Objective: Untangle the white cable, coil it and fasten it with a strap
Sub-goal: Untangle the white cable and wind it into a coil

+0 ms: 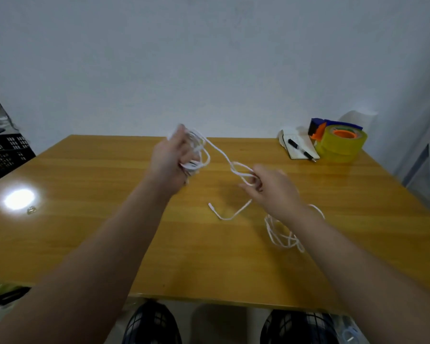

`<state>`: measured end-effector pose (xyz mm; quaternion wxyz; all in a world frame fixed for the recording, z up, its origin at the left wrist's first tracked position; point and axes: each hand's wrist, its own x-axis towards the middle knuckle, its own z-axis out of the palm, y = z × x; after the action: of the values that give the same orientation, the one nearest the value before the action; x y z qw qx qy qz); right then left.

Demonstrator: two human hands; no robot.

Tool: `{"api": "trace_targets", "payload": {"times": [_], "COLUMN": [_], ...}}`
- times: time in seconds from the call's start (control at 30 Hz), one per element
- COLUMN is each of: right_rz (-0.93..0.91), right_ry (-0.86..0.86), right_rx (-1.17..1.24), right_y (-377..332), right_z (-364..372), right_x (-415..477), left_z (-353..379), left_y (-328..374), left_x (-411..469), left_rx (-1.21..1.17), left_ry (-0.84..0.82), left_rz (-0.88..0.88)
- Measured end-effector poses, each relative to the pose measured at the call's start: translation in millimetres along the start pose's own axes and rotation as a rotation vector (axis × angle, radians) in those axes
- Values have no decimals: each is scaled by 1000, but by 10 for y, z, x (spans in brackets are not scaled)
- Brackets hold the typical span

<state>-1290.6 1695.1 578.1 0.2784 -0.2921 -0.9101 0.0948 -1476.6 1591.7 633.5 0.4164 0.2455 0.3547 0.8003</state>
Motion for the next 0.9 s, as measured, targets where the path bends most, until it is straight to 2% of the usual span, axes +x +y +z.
{"api": "trace_targets", "payload": {"times": [0.07, 0.17, 0.23, 0.3, 0.33, 0.37, 0.43, 0.47, 0.5, 0.57, 0.6, 0.63, 0.73, 0.8, 0.83, 0.9], "right_rz": [95, 350, 458, 494, 479, 458, 383, 350, 310, 229, 225, 236, 317, 358, 367, 383], "right_ry": [-10, -142, -274, -272, -194, -78, 143, 142, 53, -159, -201, -185, 46, 144, 138, 12], "right_rx": [15, 110, -77, -209, -144, 43, 629, 876, 964, 869, 812, 774, 819, 981, 1125, 1399], "right_y": [229, 397, 408, 356, 296, 211, -45, -204, -316, -449, -467, -473, -421, -378, -351, -317], "right_z": [29, 5, 9, 19, 4, -37, -164, -241, -285, -282, -232, -180, -123, -215, -279, -419], "right_x": [-125, -222, -153, -64, -22, 19, 56, 58, 53, 41, 34, 35, 67, 104, 127, 154], "left_z": [-115, -227, -177, -115, -94, -79, -55, -40, -16, 37, 60, 75, 62, 22, 2, -11], "left_y": [205, 212, 62, -101, -171, -230, -322, -355, -381, -420, -430, -432, -414, -380, -356, -301], "left_x": [77, 73, 13, -20, -29, -40, -51, -60, -76, -108, -123, -138, -167, -201, -222, -266], "left_rx": [-79, -5, 49, 85, 106, 125, 136, 133, 141, 199, 229, 240, 197, 78, 4, -78], "left_ry": [39, 33, -14, -52, -69, -89, -131, -144, -151, -145, -139, -141, -182, -253, -316, -453], "left_rz": [16, -37, -92, -140, -156, -169, -190, -196, -198, -187, -180, -180, -227, -321, -381, -474]}}
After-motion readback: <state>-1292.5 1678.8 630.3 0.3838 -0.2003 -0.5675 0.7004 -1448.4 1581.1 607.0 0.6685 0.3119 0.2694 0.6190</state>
